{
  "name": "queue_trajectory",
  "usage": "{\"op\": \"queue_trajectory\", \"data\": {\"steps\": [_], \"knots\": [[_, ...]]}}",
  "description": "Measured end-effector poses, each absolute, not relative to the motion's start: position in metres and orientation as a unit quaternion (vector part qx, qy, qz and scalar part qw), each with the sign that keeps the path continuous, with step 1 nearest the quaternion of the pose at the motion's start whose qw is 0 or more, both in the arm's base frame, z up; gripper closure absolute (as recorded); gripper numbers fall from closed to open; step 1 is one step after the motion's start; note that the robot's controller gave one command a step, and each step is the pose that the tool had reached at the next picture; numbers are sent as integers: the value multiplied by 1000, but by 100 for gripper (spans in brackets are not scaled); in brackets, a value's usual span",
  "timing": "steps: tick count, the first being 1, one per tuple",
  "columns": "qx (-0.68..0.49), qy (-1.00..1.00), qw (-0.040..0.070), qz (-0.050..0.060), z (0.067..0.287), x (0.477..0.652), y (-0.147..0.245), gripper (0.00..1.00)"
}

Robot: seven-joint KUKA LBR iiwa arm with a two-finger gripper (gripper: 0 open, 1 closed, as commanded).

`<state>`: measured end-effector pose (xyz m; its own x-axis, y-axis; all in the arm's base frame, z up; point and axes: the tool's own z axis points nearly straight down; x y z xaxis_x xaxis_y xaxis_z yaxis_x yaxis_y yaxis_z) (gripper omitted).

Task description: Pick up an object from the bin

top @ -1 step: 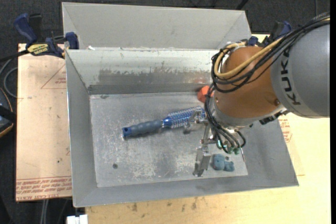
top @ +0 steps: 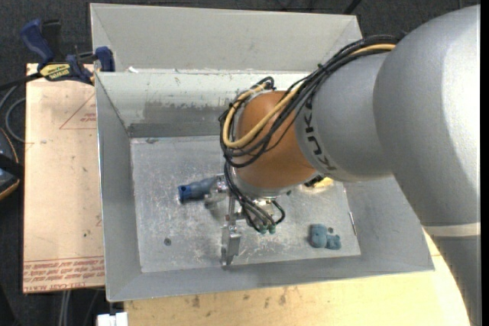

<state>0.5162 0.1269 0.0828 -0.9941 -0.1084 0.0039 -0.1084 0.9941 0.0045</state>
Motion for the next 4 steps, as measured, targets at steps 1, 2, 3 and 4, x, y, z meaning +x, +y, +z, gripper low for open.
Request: {"op": "queue_trajectory", "data": {"steps": [1,2,3,4], "knots": [[44,-999,-4,2,179,519,6,0],[65,-998,-5,-1,188,613,65,0],[163,-987,2,-1,90,586,32,0],[163,-987,0,-1,93,587,33,100]]}}
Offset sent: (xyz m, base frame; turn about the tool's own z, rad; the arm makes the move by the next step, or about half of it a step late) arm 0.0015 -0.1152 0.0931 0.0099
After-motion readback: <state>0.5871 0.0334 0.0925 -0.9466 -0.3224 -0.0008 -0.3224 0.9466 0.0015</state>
